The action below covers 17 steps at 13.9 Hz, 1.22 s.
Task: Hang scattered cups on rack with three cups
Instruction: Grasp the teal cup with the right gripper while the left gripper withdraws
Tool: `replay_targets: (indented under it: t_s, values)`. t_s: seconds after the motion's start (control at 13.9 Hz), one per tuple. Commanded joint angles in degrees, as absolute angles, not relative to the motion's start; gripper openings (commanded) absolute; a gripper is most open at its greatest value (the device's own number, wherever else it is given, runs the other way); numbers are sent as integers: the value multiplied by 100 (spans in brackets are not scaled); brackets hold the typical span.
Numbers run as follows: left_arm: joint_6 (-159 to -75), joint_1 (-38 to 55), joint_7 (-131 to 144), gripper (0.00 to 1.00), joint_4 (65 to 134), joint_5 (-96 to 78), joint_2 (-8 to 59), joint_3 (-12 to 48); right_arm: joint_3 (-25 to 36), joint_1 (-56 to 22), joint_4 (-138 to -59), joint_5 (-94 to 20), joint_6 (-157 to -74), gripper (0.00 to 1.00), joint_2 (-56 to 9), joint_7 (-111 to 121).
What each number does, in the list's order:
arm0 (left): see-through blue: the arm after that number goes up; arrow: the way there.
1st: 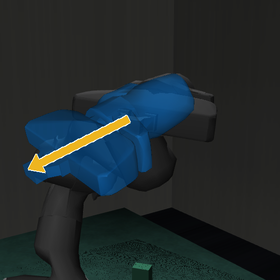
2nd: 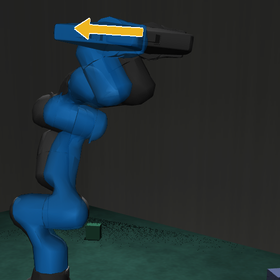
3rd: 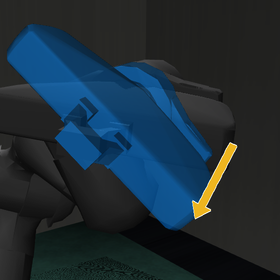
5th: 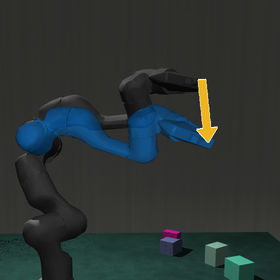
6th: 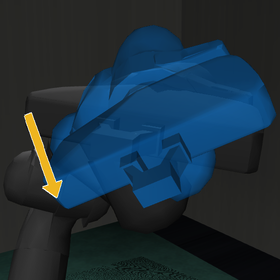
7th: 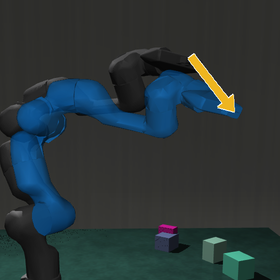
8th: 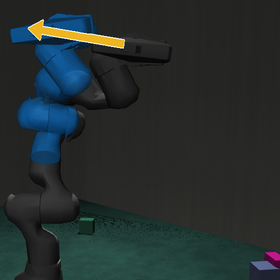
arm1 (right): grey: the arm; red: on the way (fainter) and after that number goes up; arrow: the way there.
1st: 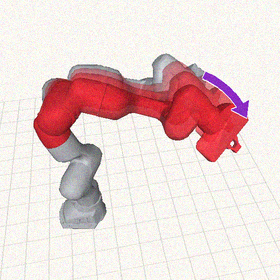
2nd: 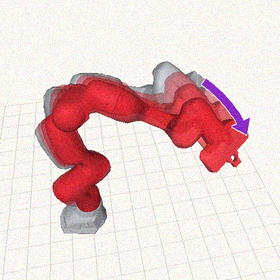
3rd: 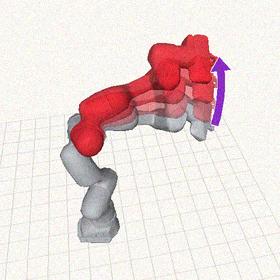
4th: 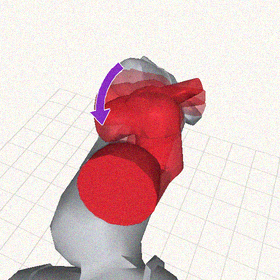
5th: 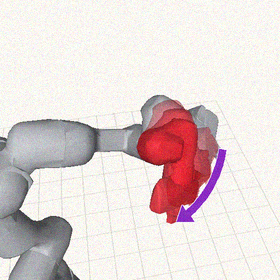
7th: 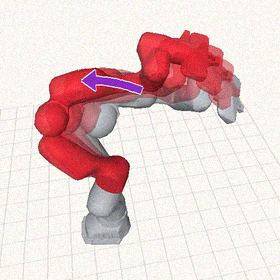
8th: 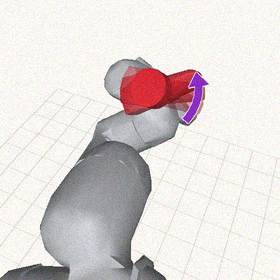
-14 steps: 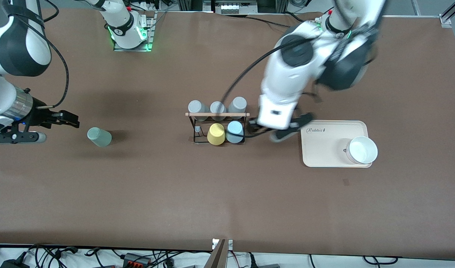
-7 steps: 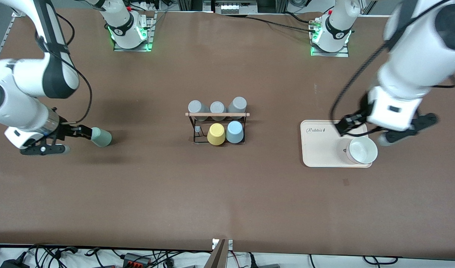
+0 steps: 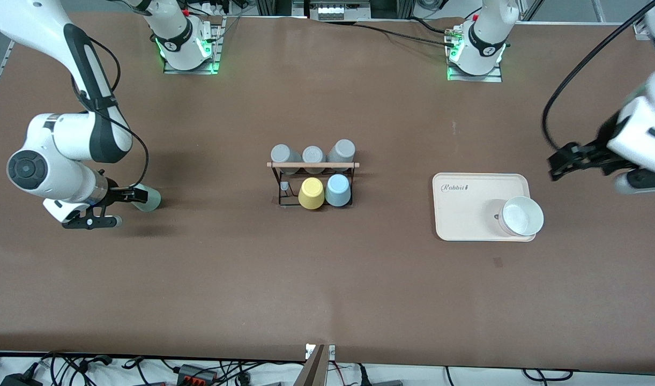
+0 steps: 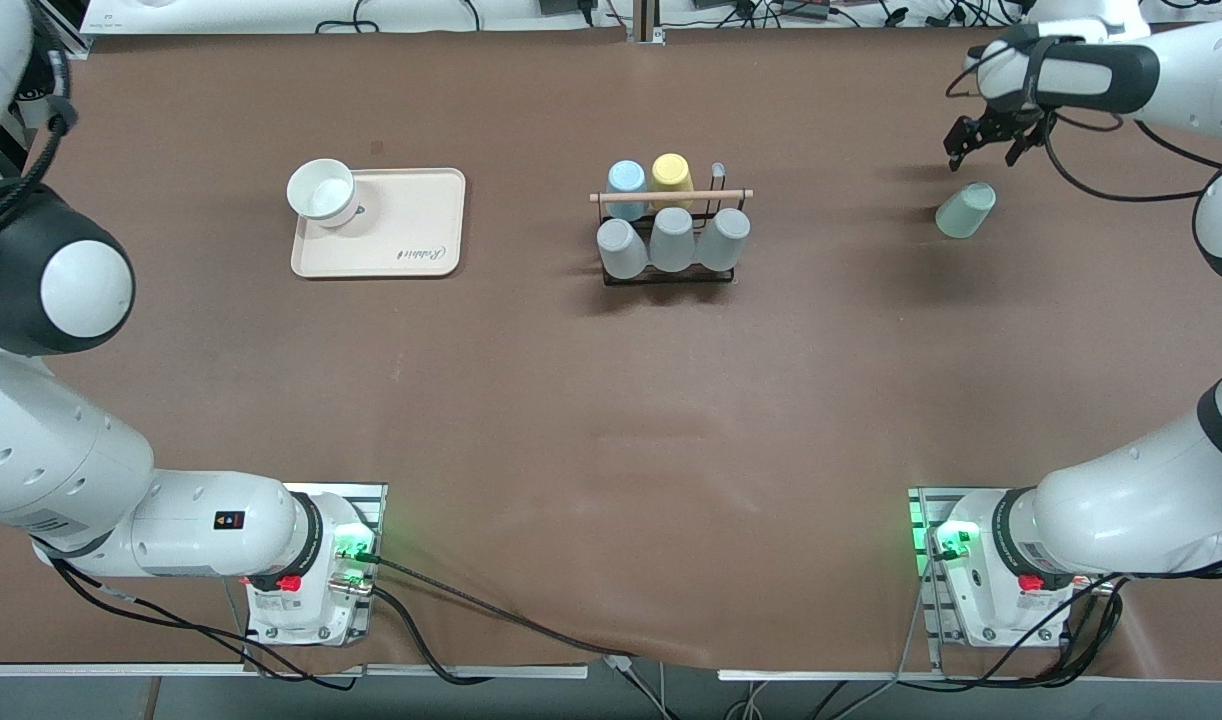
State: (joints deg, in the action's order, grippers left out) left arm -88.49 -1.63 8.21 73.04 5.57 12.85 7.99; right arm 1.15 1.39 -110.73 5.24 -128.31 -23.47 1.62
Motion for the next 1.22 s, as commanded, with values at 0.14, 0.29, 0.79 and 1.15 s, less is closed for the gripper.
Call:
replay_targets:
  t_s: [0.14,0.29,0.79,1.15]
  values:
    - [-9261,-658,255,100,8487,-148,301,879,70,281,-11505,580,-13315,100,-2381,150]
    - [-9649,-686,211,100,9147,-220,-104,879,62,316,-11505,554,-13333,100,-2522,149]
    - [-9712,-694,-158,100,9370,-123,-325,800,61,308,-11496,545,-13324,100,-2602,150]
    - [-9554,-853,-211,100,9114,-176,-211,800,18,281,-11330,536,-13237,28,-2540,202]
